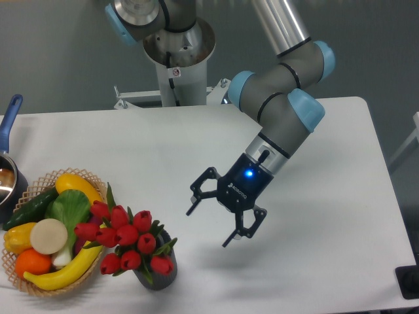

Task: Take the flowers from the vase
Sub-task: 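Swing the open gripper sideways and lower it toward the tulip stems, then close the gripper around the red tulip stems above the vase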

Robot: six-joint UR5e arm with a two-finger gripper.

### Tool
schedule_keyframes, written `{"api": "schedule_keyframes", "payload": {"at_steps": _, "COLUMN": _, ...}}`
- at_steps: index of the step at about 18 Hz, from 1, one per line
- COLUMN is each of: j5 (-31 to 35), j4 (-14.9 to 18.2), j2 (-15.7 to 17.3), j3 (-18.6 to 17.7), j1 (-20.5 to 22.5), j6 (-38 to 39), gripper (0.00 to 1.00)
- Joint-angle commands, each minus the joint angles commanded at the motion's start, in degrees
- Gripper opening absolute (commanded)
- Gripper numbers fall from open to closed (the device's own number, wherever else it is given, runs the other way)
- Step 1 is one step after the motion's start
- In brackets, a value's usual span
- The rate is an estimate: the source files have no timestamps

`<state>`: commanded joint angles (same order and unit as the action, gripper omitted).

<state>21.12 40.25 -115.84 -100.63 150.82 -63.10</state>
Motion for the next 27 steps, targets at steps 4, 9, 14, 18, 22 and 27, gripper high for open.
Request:
{"api": "schedule_keyframes", "payload": {"at_steps": 4, "j5": -4.8, "j4": 0.0, "j2": -1.0, "j3": -0.9, "j1": -0.4, "j6": -3.0, "gripper": 1.0}}
{"api": "schedule_keyframes", "payload": {"at_steps": 9, "j5": -4.9, "j4": 0.0, "j2": -1.4, "j3": -1.0, "j1": -1.5, "j6": -3.3, "gripper": 1.0}}
{"api": "schedule_keyframes", "payload": {"at_steps": 14, "j5": -4.7, "j4": -0.1, "j2": -1.3, "j3": -1.1, "j1": -4.6, "j6": -3.3, "gripper": 1.0}}
{"api": "schedule_keyframes", "payload": {"at_steps": 18, "j5": -4.9, "j4": -0.3, "j2": -1.6, "j3": -0.5, "j1": -5.9, "j6": -3.3, "gripper": 1.0}}
{"api": "schedule_keyframes", "payload": {"at_steps": 22, "j5": -4.9, "j4": -1.9, "j2": -3.0, "j3": 0.0, "j1": -7.0, "j6": -3.5, "gripper": 1.0}}
{"api": "schedule_keyframes", "payload": {"at_steps": 27, "j5": -5.0, "j4": -2.0, "j2": -4.2, "j3": 1.3, "j1": -8.1, "j6": -3.5, "gripper": 0.93}}
